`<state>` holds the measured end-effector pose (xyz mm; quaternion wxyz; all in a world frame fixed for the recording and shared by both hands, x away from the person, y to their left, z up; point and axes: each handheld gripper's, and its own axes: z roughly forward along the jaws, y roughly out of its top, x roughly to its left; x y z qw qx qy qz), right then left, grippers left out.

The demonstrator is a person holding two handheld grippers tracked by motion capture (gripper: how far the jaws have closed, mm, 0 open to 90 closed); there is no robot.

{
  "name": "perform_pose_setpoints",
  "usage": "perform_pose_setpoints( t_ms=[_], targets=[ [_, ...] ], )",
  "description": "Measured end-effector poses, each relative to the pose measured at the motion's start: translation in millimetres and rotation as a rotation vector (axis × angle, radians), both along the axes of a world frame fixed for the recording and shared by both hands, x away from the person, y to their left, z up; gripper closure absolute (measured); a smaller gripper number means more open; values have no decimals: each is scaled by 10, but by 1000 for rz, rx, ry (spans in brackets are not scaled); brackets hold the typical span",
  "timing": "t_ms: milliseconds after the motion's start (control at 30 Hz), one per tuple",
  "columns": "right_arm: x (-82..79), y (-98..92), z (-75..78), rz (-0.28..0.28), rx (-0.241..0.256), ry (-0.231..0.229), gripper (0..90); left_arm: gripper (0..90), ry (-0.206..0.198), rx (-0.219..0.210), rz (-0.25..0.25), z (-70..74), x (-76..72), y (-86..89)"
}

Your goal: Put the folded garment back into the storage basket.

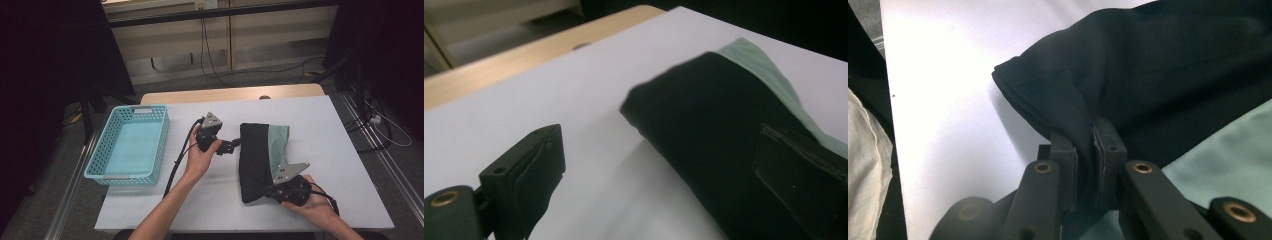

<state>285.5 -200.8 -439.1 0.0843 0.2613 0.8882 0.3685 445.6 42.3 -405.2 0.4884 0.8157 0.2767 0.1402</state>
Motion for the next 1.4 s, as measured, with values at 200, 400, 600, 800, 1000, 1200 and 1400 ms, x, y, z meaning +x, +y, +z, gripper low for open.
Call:
perform_pose_setpoints(
  t_ms=[200,400,600,800,1000,1200,1400],
  targets=[
    [5,-2,-6,5,-6,-6,827,52,5,-9,7,25,148,-77],
    [10,1,-12,4,-6,-4,826,99,4,8,-1,33,241,-163],
    [10,3,-15,9,-12,-8,826,197,27,13,-5,19,306,-296],
    [10,1,-17,11,-14,-8,825,273,90,1,-6,-34,433,-410],
    [13,2,-23,13,-14,-6,824,226,132,50,-3,-221,460,-480],
    [19,7,-24,14,-18,-6,824,259,189,18,-16,-307,518,-474],
    [25,16,-27,17,-23,-8,824,316,242,-8,-24,-358,546,-476]
  ],
)
